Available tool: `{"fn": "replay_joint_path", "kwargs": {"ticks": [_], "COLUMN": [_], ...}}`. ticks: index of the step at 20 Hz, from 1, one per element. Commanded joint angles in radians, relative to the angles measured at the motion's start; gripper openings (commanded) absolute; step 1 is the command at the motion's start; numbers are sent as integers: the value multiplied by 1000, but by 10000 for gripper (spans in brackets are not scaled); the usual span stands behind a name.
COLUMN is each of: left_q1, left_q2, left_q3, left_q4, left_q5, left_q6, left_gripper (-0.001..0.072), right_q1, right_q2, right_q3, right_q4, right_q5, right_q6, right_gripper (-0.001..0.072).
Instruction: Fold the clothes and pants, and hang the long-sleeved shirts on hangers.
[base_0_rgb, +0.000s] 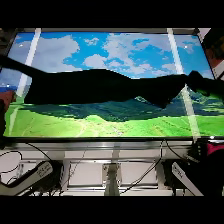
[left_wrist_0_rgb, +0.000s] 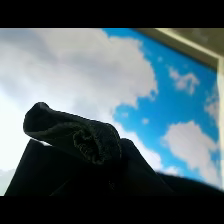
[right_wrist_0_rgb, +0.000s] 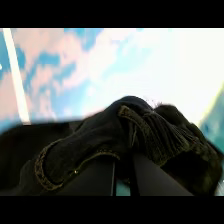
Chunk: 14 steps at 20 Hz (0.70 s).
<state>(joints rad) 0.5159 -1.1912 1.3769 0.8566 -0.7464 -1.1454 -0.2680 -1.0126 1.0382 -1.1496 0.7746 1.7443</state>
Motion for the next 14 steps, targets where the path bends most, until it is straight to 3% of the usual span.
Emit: {"fn": "replay_joint_path", "kwargs": {"ticks": [1,3,5,6,7,8,9,12,13,14], "left_q1": [-56,-93,-132,-156,-173,-180,-183,-181,-174,-163], "left_q2": [-158,-249,-369,-441,-503,-556,-600,-644,-635,-620], "left_q3": [91,119,119,119,119,119,119,119,119,119], "left_q4": [-278,-283,-282,-282,-282,-283,-283,-281,-282,-282], "left_q5": [280,355,372,398,423,425,401,300,270,225], "left_q6": [167,227,229,236,238,231,197,177,178,179], "left_gripper": [6,7,11,27,215,469,504,498,461,352], "right_q1": [1,14,39,56,70,81,89,88,80,71], "right_q2": [-274,-442,-605,-685,-748,-805,-845,-883,-883,-883], "right_q3": [134,245,367,435,496,559,611,694,719,747], "right_q4": [52,83,113,144,171,184,185,170,168,166], "right_q5": [-291,-338,-369,-378,-364,-311,-236,-62,11,93], "right_q6": [226,313,316,316,315,314,304,173,133,94], "right_gripper": [29,30,37,251,619,672,674,674,673,667]}}
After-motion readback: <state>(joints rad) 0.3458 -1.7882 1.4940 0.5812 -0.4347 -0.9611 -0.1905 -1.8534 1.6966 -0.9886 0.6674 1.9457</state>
